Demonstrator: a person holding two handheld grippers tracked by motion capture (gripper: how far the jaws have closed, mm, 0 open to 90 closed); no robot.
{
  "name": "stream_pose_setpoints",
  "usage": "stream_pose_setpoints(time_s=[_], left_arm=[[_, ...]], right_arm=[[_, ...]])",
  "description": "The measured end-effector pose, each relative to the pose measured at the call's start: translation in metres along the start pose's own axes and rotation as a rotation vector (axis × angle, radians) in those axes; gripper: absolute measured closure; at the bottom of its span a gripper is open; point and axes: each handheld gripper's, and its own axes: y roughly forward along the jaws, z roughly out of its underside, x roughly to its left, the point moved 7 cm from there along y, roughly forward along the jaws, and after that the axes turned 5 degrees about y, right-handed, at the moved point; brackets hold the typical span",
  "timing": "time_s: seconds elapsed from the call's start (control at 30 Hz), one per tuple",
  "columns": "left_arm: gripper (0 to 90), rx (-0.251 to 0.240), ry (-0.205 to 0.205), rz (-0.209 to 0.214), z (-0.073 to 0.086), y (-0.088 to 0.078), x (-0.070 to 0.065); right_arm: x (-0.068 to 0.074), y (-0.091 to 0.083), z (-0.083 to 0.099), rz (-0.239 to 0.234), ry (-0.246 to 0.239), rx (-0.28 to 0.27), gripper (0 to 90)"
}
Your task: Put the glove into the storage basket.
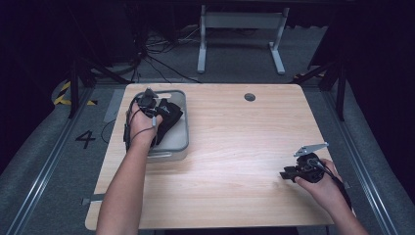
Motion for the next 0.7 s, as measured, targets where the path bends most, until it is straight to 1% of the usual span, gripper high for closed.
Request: stream_pose_setpoints(time_s=[0.03,0.07,0.13,0.2,0.27,0.3,0.33,0.37,0.43,0.47,0.6,0.7], left_arm=[[66.5,0.0,0.0,0.0,0.0,0.0,0.0],[66.5,0.016,0.001,0.0,0.001,0.003,0.0],[66.5,0.018,0.0,0.002,0.0,0.004,-0.001],[65.5,0.035,0.005,0.004,0.0,0.008,-0.004],[60.8,0.036,0.014,-0.012,-0.001,0.011,-0.004],[56.7,0.027,0.024,-0.026,-0.002,0.012,-0.003],[54.4,0.024,0.024,-0.031,-0.002,0.013,-0.003],[53.3,0.023,0.027,-0.027,-0.002,0.013,-0.004],[43.9,0.01,0.04,-0.044,-0.003,0.013,-0.004],[41.3,0.001,0.045,-0.05,-0.004,0.011,-0.005],[39.5,-0.042,0.066,-0.054,-0.006,0.0,-0.01],[40.3,-0.072,0.083,-0.046,-0.005,-0.011,-0.017]], right_arm=[[0.0,0.0,0.0,0.0,0.0,0.0,68.0],[-0.001,-0.001,0.0,0.002,-0.001,-0.003,68.0],[-0.002,-0.002,0.001,0.002,0.004,-0.007,68.0],[-0.003,-0.003,0.001,0.005,0.006,-0.012,68.0],[-0.004,-0.005,0.002,0.006,0.009,-0.012,67.9],[-0.004,-0.005,0.003,0.006,0.009,-0.015,67.8],[-0.005,-0.005,0.003,0.008,0.011,-0.016,67.7],[-0.005,-0.006,0.003,0.007,0.011,-0.014,67.5],[-0.006,-0.006,0.003,0.008,0.015,-0.016,67.2],[-0.006,-0.005,0.002,0.009,0.015,-0.02,67.0],[-0.006,-0.005,-0.001,0.004,0.008,-0.022,66.6],[-0.005,-0.004,-0.004,0.002,0.003,-0.025,66.5]])
